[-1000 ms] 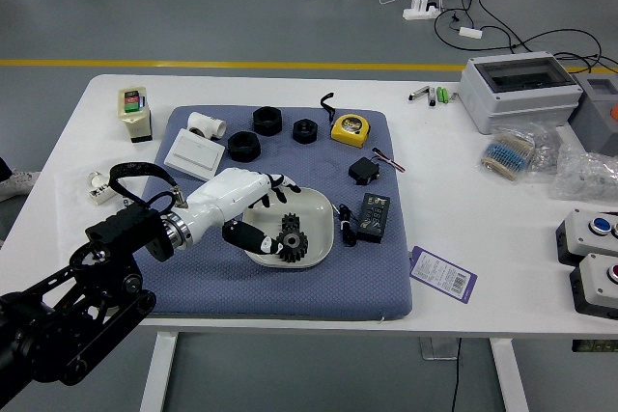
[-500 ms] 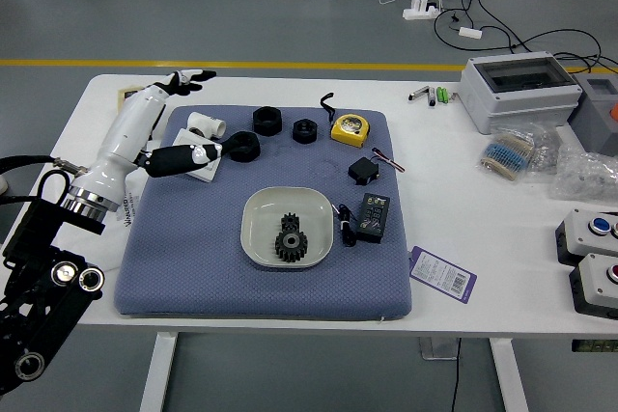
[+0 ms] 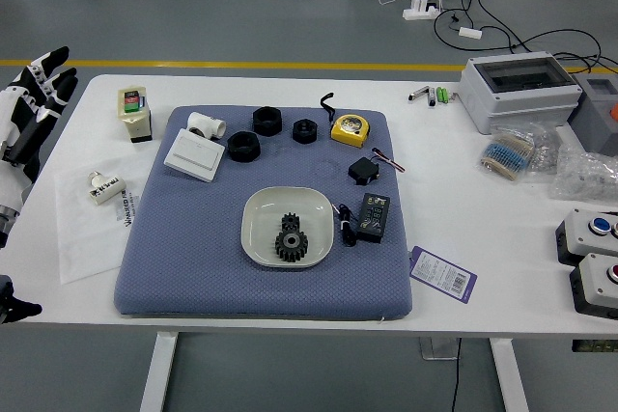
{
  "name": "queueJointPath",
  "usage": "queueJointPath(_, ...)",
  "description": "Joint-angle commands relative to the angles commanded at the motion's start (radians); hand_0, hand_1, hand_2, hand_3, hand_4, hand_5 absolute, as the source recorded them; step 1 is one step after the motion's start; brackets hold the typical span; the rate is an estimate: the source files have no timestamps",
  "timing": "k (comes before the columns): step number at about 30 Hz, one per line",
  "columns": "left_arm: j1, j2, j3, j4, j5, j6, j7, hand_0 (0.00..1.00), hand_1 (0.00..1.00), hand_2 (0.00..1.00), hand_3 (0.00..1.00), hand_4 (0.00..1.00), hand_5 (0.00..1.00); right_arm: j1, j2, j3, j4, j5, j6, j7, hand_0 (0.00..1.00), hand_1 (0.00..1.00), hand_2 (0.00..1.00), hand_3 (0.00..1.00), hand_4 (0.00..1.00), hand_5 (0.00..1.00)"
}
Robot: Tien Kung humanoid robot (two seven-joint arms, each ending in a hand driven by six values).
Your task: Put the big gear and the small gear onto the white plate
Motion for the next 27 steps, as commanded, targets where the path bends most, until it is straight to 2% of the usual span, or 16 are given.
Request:
queueJointPath(1,0.003,-0.002,-0.013,0.000,-0.039,-0.005,0.000,0.907,0.917,0.998,0.899,0.942,0.841,0.002,0.000,0.000,0.000,0.000,0.001,0.001,0.606,0.626,0.724,0.530,0.723,0.686)
queueJointPath(2,0.004,-0.003,-0.018,-0.001,-0.078,-0.007,-0.001,0.918,0.928,0.998,0.911,0.951,0.924,0.002,-0.001,0.000,0.000,0.000,0.001,0.001,0.605,0.626,0.724,0.530,0.722,0.688)
queueJointPath(5,0.007,-0.003,-0.032,-0.001,-0.140,-0.016,0.003,0.918,0.928,0.998,0.911,0.951,0.924,0.005,-0.001,0.001,0.000,0.002,0.002,0.003,0.605,0.626,0.724,0.530,0.722,0.688)
queueJointPath(13,0.008,-0.001,-0.059,0.000,-0.136,-0.018,0.007,0.919,0.929,0.998,0.912,0.953,0.940,0.008,0.000,-0.001,0.000,0.010,0.001,0.004,0.604,0.626,0.724,0.529,0.720,0.691)
queueJointPath(14,0.008,-0.001,-0.066,0.000,-0.134,-0.018,0.008,0.917,0.930,0.998,0.911,0.956,0.970,0.010,0.000,-0.006,0.000,0.008,0.001,0.004,0.606,0.625,0.724,0.530,0.720,0.689)
queueJointPath(27,0.024,-0.003,-0.092,0.006,-0.117,-0.018,0.013,0.916,0.933,0.998,0.912,0.955,0.981,0.004,0.002,-0.005,0.000,-0.009,0.002,-0.002,0.603,0.622,0.723,0.529,0.719,0.691)
